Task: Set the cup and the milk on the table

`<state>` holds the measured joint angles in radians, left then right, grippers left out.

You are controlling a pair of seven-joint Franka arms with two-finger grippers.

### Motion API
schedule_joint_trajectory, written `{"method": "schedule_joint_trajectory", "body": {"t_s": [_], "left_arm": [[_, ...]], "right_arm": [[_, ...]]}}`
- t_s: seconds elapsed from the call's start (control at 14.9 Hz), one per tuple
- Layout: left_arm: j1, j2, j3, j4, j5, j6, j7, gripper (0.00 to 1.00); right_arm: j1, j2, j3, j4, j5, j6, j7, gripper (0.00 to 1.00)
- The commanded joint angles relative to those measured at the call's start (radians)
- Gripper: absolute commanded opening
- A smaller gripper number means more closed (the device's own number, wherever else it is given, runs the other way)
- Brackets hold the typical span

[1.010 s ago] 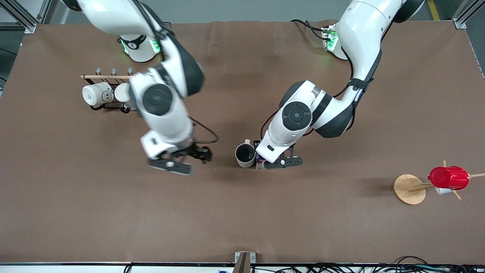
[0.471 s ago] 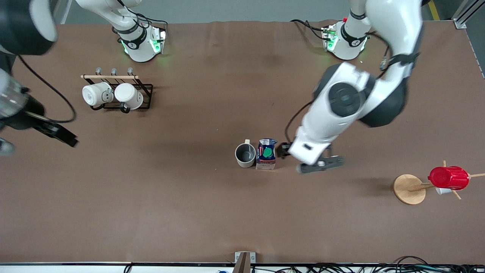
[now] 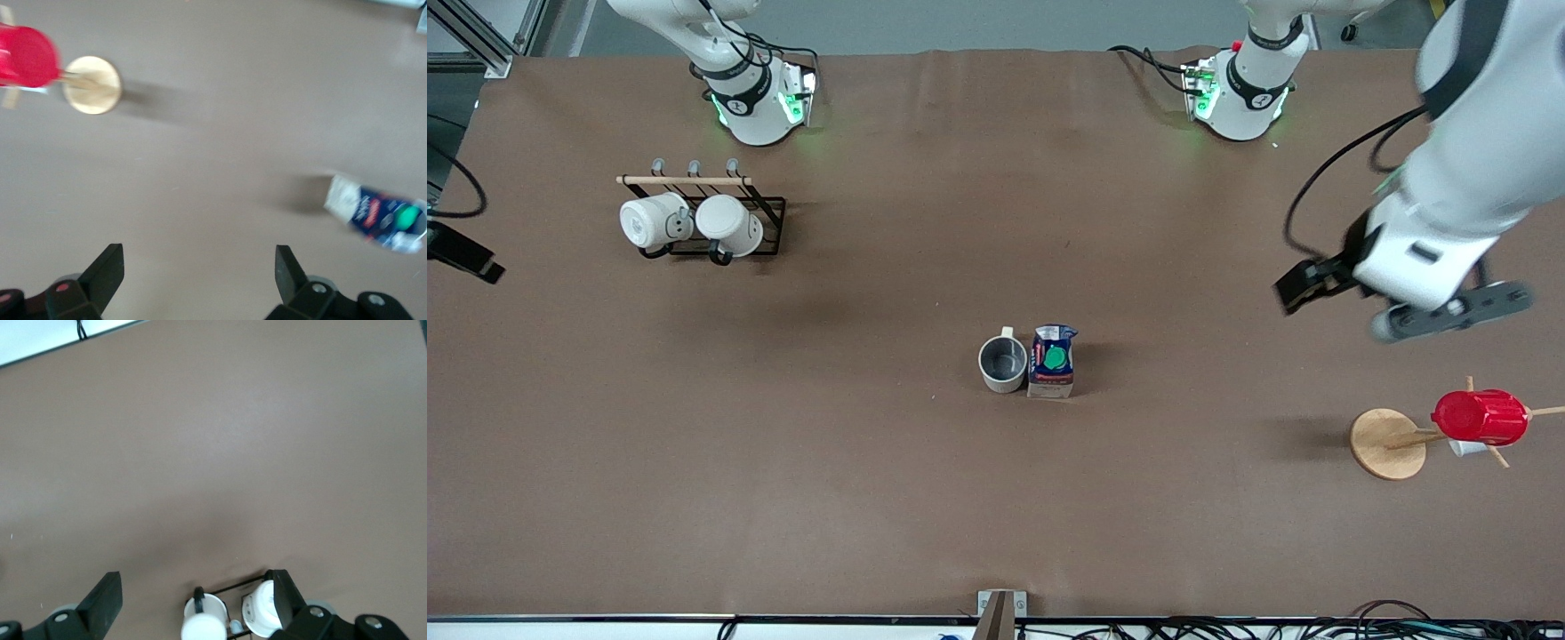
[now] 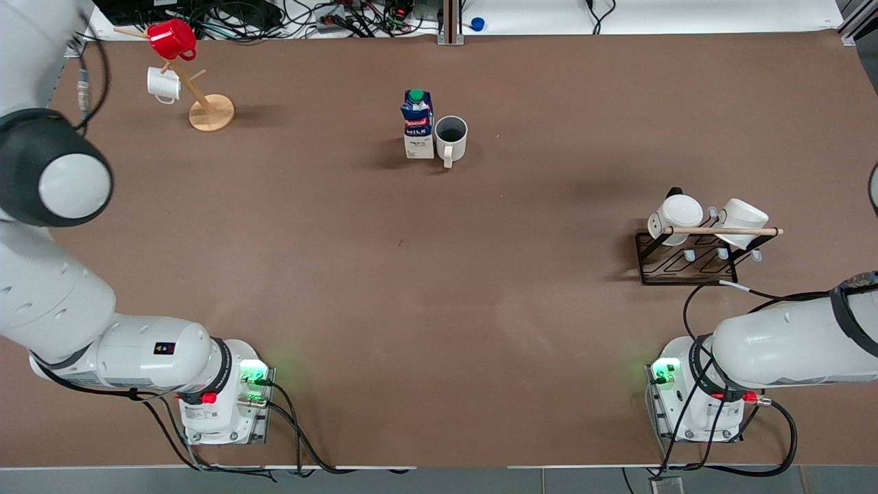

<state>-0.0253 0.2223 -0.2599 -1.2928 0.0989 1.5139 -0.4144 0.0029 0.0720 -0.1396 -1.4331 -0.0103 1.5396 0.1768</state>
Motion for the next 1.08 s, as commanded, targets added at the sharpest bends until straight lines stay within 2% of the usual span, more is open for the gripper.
{"method": "schedule_joint_trajectory", "body": {"t_s": [0.0,0.07,0.2,0.34,0.61,1.01], "left_arm": [[0.082,-0.119,-0.007,-0.106,-0.002,-0.011,0.200,1.00],[0.081,-0.157,0.002,-0.146,-0.017,-0.003,0.236,1.00],[0.045,-0.216,0.068,-0.210,-0.037,0.002,0.250,1.00],[0.021,-0.256,0.116,-0.255,-0.063,0.003,0.302,1.00],[0.025,-0.311,0.122,-0.313,-0.070,0.005,0.354,1.00],[0.031,-0.314,0.123,-0.298,-0.070,0.003,0.410,1.00]], "right_arm": [[-0.070,-0.034,0.044,-0.038,0.062,-0.010,-0.066,1.00],[-0.086,-0.034,0.054,-0.038,0.062,-0.012,-0.066,1.00],[-0.104,-0.034,0.087,-0.038,0.062,-0.013,-0.068,1.00],[-0.094,-0.034,0.095,-0.038,0.062,-0.015,-0.066,1.00],[-0.083,-0.037,0.092,-0.038,0.062,-0.047,-0.069,1.00],[-0.083,-0.037,0.084,-0.036,0.049,-0.052,-0.149,1.00]]}}
